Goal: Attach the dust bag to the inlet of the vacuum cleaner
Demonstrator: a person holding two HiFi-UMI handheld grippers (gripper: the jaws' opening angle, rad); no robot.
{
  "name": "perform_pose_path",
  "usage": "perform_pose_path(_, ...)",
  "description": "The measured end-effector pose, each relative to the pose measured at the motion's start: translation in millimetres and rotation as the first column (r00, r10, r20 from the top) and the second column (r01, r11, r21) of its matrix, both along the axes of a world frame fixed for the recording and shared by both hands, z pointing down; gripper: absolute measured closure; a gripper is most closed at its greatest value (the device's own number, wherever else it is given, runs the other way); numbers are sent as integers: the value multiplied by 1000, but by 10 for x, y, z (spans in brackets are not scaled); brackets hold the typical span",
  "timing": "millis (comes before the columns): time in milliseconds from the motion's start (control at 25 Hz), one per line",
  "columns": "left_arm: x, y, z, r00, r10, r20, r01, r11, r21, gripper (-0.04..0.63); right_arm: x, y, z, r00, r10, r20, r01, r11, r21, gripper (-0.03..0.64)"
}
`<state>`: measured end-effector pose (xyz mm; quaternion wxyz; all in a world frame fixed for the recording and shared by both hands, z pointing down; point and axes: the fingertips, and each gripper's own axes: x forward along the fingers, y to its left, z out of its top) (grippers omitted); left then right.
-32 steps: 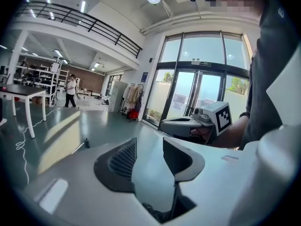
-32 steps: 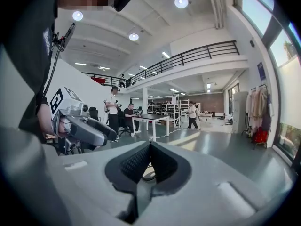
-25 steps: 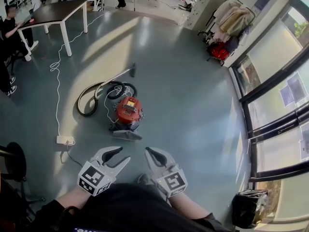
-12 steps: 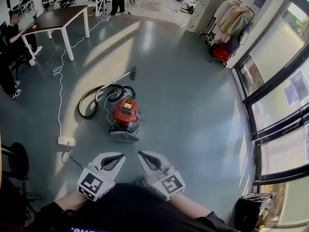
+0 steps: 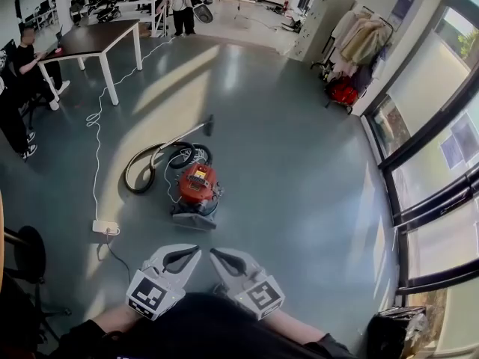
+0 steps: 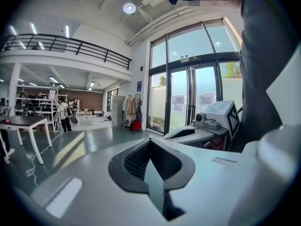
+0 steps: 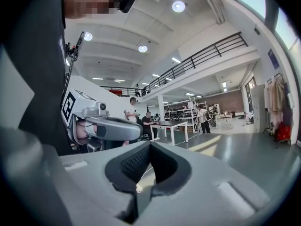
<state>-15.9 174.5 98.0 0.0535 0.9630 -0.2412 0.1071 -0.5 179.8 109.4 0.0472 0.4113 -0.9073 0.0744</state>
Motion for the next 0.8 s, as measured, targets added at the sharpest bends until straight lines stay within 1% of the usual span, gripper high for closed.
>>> perform_pose_path(320, -30, 79, 34, 1000, 2, 5, -2, 1000, -5, 584, -60, 96, 46, 1000, -19, -14, 19, 1000, 2, 626)
perform_pose_path(800, -116, 93, 60, 1000, 3, 10, -3, 1000, -7, 584, -162, 81, -20, 999, -24, -27, 24, 1000, 11, 626)
